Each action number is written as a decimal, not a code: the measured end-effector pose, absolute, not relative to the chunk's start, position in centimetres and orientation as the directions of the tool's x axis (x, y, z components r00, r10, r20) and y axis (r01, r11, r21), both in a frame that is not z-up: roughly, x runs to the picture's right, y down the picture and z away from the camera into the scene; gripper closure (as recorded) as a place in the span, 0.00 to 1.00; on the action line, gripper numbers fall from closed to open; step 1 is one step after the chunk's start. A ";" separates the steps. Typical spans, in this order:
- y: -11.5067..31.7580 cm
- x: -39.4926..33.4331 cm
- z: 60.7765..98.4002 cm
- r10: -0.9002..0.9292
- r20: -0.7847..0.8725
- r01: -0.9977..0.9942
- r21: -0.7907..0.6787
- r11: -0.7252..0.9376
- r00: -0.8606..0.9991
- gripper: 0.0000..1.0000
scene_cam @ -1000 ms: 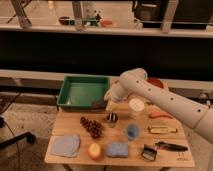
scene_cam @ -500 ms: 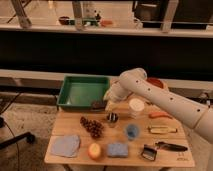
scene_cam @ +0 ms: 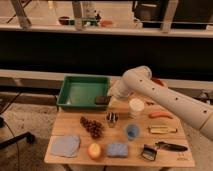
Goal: Wipe red bowl with eraser
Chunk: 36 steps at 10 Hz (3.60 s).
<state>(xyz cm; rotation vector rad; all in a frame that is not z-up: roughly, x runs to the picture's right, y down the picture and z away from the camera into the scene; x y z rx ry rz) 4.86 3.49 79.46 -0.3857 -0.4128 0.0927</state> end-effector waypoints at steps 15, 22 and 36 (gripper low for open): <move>-2.1 16.1 81.6 0.340 0.250 -0.265 -0.290 0.920 0.907 0.91; -3.3 28.2 81.6 0.475 0.134 -0.457 -0.147 0.877 0.870 0.91; -3.5 37.5 89.2 0.571 0.037 -0.570 -0.029 0.821 0.820 0.91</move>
